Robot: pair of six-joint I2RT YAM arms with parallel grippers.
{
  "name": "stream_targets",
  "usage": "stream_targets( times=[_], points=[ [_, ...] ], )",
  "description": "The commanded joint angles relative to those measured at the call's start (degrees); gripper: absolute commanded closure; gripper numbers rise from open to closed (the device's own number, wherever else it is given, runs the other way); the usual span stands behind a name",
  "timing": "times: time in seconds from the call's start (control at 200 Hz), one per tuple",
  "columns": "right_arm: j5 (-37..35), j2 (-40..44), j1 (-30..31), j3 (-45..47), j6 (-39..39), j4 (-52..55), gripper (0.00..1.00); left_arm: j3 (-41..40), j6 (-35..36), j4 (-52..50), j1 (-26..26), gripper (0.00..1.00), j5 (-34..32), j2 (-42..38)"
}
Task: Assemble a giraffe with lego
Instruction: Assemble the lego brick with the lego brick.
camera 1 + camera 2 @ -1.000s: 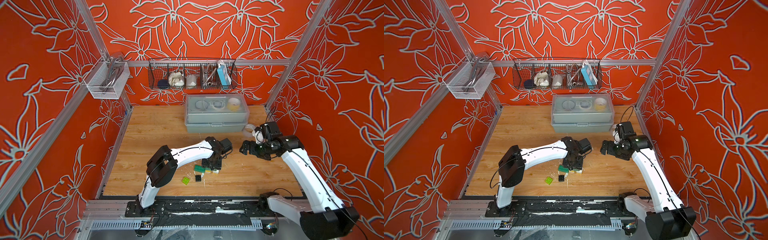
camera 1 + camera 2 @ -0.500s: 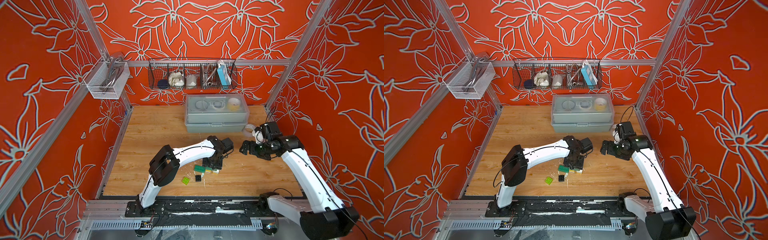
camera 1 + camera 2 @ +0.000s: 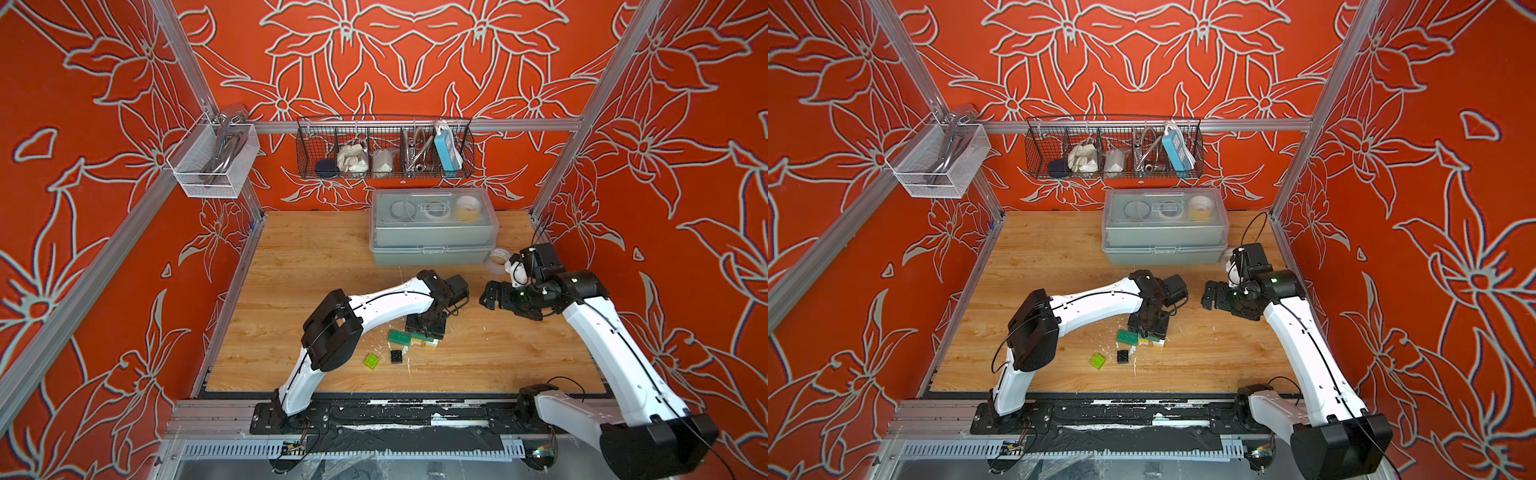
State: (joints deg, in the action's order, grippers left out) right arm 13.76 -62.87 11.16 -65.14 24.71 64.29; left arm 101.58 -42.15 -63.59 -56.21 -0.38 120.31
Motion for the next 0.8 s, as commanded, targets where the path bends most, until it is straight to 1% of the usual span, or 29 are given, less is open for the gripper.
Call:
stream_targets(
  times=[0.0,0.13,0.395,0.711,0.791],
  points=[
    [-1.53,1.04,-0.21,0.07,-0.89,0.75,0.0,-1.23,1.88,-1.56,0.31,0.47,-2.98,5.52],
    [-1.37,1.14,-0.24,0.54,-0.96,0.68,0.0,-0.95,3.16,-1.48,0.31,0.47,-3.22,6.29],
    [-1.45,1.1,-0.24,0.64,-1.15,0.5,0.0,-3.4,2.78,1.26,-0.04,0.47,-1.9,6.49],
    [1.48,1.97,-0.23,0.52,-1.5,-1.61,0.0,-1.06,4.9,-0.07,-0.04,0.47,-4.36,8.26],
    [0.98,2.3,-0.21,0.17,-1.68,-1.41,0.0,-0.77,5.27,-0.63,-0.04,0.47,-4.63,8.44]
  ],
)
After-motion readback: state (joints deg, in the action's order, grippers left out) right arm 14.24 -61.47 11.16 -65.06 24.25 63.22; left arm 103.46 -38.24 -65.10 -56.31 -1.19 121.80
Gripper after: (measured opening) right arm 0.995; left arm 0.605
